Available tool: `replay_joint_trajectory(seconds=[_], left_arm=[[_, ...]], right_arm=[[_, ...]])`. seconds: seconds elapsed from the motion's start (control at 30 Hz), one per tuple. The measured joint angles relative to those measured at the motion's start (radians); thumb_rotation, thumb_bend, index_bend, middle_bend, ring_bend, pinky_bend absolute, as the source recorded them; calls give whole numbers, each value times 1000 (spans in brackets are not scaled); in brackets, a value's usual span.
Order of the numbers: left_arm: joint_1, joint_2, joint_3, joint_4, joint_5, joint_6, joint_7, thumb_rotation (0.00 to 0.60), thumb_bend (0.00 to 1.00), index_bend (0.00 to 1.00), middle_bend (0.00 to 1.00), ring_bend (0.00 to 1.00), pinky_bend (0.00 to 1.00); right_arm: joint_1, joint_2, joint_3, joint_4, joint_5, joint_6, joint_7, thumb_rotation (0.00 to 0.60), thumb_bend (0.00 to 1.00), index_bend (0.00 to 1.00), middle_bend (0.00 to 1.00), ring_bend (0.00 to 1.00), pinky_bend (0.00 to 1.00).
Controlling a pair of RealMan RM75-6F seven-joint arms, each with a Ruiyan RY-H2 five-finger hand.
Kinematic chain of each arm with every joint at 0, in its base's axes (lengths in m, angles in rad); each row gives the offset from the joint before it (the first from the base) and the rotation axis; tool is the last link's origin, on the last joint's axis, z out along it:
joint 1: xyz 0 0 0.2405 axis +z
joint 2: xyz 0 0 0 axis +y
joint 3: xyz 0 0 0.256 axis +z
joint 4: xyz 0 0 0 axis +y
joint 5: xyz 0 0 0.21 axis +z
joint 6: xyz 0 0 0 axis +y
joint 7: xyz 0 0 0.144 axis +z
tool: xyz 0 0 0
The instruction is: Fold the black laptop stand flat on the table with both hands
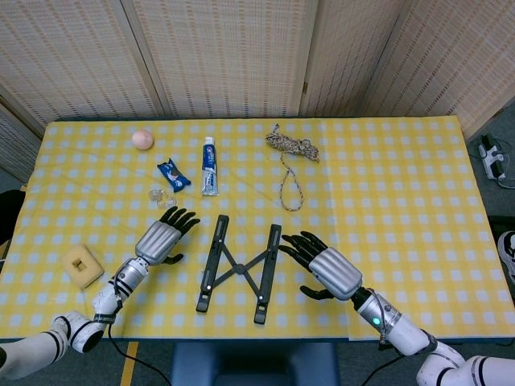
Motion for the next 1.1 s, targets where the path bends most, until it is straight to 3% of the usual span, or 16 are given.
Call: replay_joint_trajectory(seconds=[0.17, 0.33, 0.73, 1.1], left_arm=[[-21, -46, -8, 20, -23, -19, 18, 600, 249, 113, 67, 0, 13], [-38, -78, -17, 36, -54, -47, 32, 600, 239, 90, 47, 0, 2], [-57, -118, -33, 46, -94, -63, 14, 600, 236, 79, 41, 0, 0], [-70, -137, -30, 48, -106, -68, -11, 600, 236, 73, 41, 0, 0]], right_arm=[[-22, -54, 13, 35, 9, 14, -218, 600, 195, 204, 356, 327, 246], [-30, -154, 36, 118, 15, 24, -324, 600, 155, 321, 458, 412, 367], [-8, -345, 62, 371, -31, 67, -287, 600, 156, 372, 532, 493, 430], [14, -434, 48, 496, -58, 72, -238, 600, 156, 373, 541, 500, 435]])
